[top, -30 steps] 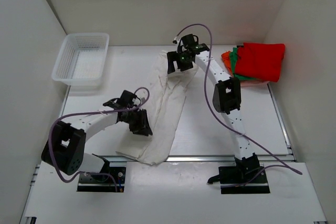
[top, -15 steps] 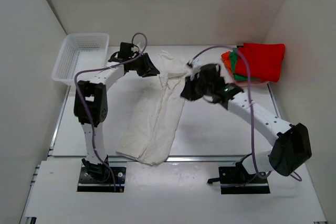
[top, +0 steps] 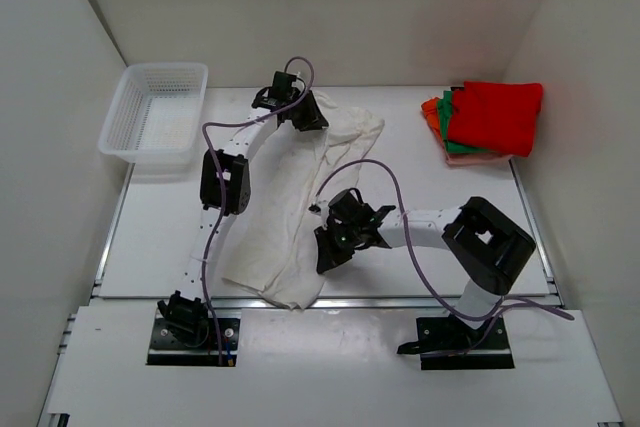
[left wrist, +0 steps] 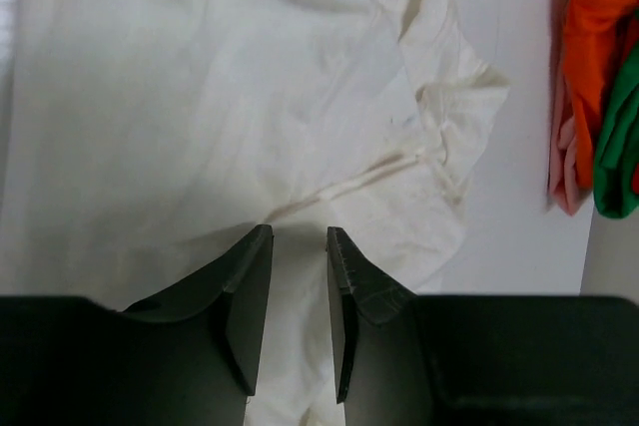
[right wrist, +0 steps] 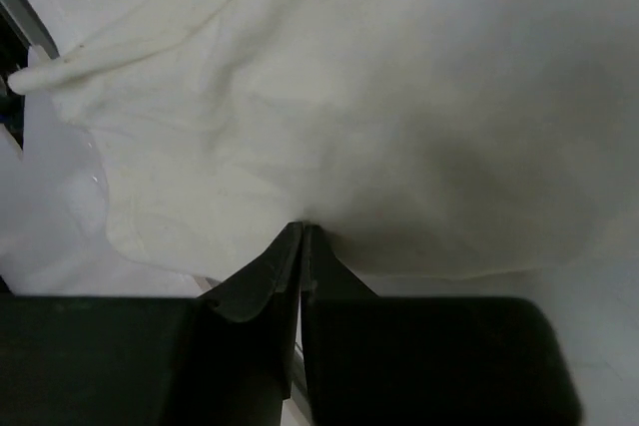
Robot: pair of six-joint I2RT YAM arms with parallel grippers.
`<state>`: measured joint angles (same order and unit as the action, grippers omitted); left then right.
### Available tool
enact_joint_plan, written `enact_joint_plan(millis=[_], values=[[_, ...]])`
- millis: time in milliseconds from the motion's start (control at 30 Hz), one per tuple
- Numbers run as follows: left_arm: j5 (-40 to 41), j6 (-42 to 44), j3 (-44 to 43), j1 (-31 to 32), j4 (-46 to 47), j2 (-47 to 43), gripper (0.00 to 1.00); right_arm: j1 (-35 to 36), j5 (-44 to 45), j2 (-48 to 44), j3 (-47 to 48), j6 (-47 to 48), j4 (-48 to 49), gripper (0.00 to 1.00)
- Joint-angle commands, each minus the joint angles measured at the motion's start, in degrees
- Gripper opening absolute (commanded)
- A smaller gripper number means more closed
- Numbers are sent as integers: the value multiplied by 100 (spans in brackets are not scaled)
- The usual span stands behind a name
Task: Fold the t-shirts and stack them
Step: Rotate the tshirt 90 degrees
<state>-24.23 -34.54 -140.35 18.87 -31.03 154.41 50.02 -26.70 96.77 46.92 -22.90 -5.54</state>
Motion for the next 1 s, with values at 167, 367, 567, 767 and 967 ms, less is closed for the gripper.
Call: enact_joint_plan(millis=[167, 367, 567, 767, 967], values=[[725, -220, -249, -7, -695, 196, 39, -913, 673, -158, 125, 1250, -1834, 2], [1095, -474, 1578, -77, 210, -814, 38, -2056, 631, -230, 352, 2208, -2476, 2], [1245, -747, 918, -147, 134, -467, 40, -2006, 174, -71, 617, 2615, -2943, 3], [1210, -1247, -1292, -252, -510, 765, 40, -1451, -336, -264, -50, 1667, -2198, 2], [1552, -1204, -528, -323, -228, 363, 40, -1424, -319, -554, -350, 1296, -1538, 6]])
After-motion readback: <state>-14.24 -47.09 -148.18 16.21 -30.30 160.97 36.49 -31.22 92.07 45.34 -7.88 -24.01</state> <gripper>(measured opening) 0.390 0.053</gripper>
